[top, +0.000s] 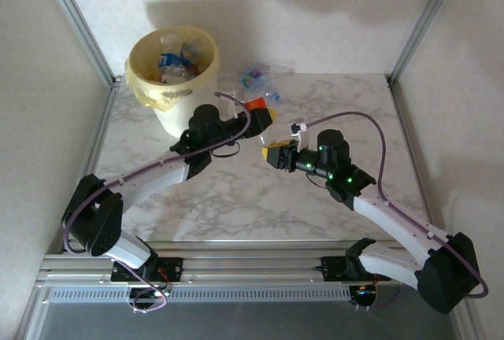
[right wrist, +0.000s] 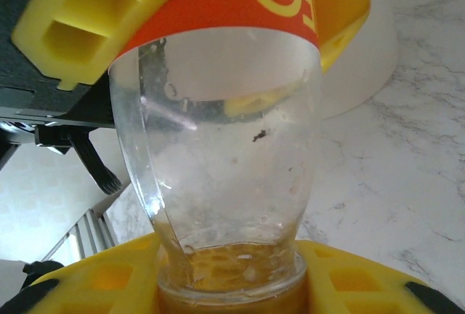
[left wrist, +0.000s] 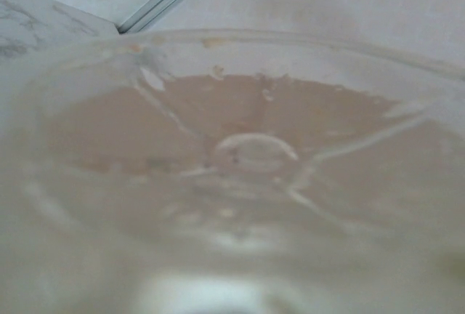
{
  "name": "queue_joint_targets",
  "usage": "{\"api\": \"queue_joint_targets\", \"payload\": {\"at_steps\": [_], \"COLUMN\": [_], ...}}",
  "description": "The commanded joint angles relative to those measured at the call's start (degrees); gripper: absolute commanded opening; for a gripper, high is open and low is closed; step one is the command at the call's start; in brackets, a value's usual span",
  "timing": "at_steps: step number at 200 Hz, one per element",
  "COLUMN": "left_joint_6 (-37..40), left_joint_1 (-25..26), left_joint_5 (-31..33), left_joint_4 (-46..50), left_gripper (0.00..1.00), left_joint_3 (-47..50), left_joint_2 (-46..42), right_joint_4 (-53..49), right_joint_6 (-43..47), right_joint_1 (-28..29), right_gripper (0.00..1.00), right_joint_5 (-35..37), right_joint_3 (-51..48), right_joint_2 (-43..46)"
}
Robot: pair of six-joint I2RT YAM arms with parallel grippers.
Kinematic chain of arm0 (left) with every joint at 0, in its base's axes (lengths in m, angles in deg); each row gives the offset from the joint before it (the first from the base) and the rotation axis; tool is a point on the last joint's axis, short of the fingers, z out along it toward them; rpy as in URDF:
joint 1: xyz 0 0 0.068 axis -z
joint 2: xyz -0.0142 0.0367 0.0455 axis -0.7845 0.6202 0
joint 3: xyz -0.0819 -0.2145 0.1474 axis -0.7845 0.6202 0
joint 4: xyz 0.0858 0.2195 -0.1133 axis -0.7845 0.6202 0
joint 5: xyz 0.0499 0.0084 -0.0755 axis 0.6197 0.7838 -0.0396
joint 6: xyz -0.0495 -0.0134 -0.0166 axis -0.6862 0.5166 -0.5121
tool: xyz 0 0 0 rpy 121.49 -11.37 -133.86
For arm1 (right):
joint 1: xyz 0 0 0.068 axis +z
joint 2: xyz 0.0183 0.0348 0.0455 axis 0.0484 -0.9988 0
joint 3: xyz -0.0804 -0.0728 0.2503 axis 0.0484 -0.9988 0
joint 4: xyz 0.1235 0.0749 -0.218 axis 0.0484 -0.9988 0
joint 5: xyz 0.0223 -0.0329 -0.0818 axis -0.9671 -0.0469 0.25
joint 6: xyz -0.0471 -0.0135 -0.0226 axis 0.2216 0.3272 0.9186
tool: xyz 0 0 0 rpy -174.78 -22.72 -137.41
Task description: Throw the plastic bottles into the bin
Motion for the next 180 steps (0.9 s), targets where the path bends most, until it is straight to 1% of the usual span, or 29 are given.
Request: {"api": "queue_joint_targets", "payload": {"at_steps": [1,5,13,24,36,54,62,72,82,102,124,153,180], "left_joint_6": [3.28,3.69,4.95,6.94,9.44,12.85,14.82,16.83,19.34,24.84,31.22,36.93,38.57], "left_joint_1": [-0.81,-0.91,-1.30,-1.98,-3.23,-6.34,-7.98,-10.37,-12.83,-17.44,-22.08,-27.59,-31.74], "left_joint_5": [0.63,0.70,0.78,1.12,2.11,3.04,3.93,4.56,5.42,8.82,15.68,22.24,25.13], "left_joint_4": [5.23,6.00,7.77,10.16,14.88,20.73,24.03,27.86,31.60,39.22,47.26,52.71,53.27], "left_gripper": [0.48,0.47,0.45,0.43,0.42,0.42,0.42,0.41,0.41,0.44,0.45,0.46,0.47], "left_joint_3": [-3.57,-3.99,-4.78,-6.42,-8.36,-12.30,-14.68,-17.91,-21.40,-29.06,-38.22,-46.84,-50.39], "left_joint_2": [0.35,0.29,0.05,-0.46,-1.39,-2.87,-3.42,-3.94,-4.47,-5.00,-3.16,1.30,5.32], "right_joint_4": [2.19,2.25,2.37,2.39,2.11,-1.70,-2.87,-3.87,-4.98,-7.81,-10.18,-10.35,-11.59], "right_joint_6": [1.57,1.55,1.35,1.24,1.38,2.17,2.90,3.61,4.03,4.95,5.30,4.84,4.83], "right_joint_1": [0.59,0.55,0.53,0.60,0.56,0.53,0.53,0.56,0.53,0.13,-0.23,-0.57,-0.82], "right_gripper": [0.18,0.20,0.28,0.45,0.59,0.82,0.90,0.96,0.99,0.99,0.99,0.99,0.99], "right_joint_5": [-2.59,-2.64,-2.52,-2.38,-1.89,2.91,4.45,6.15,8.40,11.46,13.23,13.70,14.24], "right_joint_3": [0.23,0.35,0.57,0.72,0.74,1.33,1.13,0.77,0.34,0.46,0.95,0.54,0.91], "right_joint_2": [-1.28,-1.61,-2.15,-2.51,-2.23,-0.85,-0.04,1.07,2.14,3.43,3.49,2.78,2.85]}}
